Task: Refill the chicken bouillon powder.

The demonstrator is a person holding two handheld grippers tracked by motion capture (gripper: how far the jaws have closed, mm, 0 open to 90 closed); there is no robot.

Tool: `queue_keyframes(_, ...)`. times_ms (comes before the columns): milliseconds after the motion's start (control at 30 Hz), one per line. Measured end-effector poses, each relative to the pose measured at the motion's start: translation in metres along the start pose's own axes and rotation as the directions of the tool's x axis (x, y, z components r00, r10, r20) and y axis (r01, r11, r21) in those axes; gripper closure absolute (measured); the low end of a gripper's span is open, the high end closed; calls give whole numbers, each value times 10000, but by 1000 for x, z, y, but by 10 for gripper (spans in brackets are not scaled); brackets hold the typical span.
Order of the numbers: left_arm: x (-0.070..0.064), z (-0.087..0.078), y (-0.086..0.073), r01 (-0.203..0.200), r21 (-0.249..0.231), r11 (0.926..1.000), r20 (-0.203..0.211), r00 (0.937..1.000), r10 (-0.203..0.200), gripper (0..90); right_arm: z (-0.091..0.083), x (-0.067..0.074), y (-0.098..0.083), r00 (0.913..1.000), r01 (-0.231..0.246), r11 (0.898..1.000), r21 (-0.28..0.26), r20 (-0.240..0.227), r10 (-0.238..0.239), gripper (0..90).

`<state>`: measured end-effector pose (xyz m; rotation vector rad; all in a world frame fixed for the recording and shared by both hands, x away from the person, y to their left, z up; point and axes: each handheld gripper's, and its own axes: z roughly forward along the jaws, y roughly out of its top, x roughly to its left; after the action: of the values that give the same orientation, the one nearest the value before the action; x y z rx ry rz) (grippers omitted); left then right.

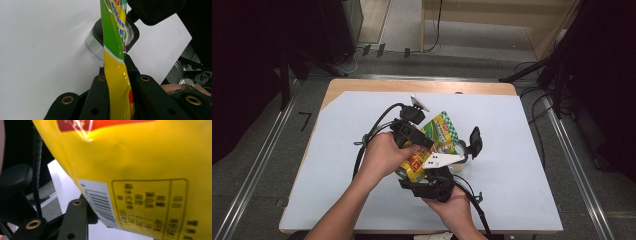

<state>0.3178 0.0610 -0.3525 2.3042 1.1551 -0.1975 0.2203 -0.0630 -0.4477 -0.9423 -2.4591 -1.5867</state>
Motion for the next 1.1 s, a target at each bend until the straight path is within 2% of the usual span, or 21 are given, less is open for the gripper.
queue_keyframes(100,0,-1,1,12,-86,10000,20,10000,-12,870,-1,-2,1,9995,-250,9995,-188,-201,247,657)
queue_keyframes(167,0,-2,2,-15,-240,9997,201,9998,19,859,-2,-3,2,9982,-463,9985,-306,-401,451,661)
queue_keyframes(267,0,-4,5,-26,-331,9994,278,9996,36,822,-4,-4,5,9976,-530,9977,-416,-470,511,661)
queue_keyframes(400,-4,-3,9,-184,-104,9998,-52,9998,184,850,-5,-5,7,9967,-618,9970,-474,-557,592,657)
queue_keyframes(567,-5,-2,13,-267,120,9996,-162,9995,269,900,-5,-6,8,9981,-327,9988,-363,-532,308,627)
queue_keyframes(667,-3,-1,14,-175,163,9997,-154,9997,178,900,-3,-2,9,9994,113,9998,-190,-320,-119,568)
queue_keyframes(833,-2,0,16,-26,306,9995,-136,9999,30,900,0,2,9,9977,618,9980,95,278,-621,602)
queue_keyframes(900,-2,1,17,-3,338,9994,-126,9999,7,900,-1,1,9,9980,544,9984,122,312,-548,615)
queue_keyframes(1100,-2,1,16,-21,188,9998,60,10000,20,894,-4,-2,9,9996,288,9996,-30,-37,-288,667)
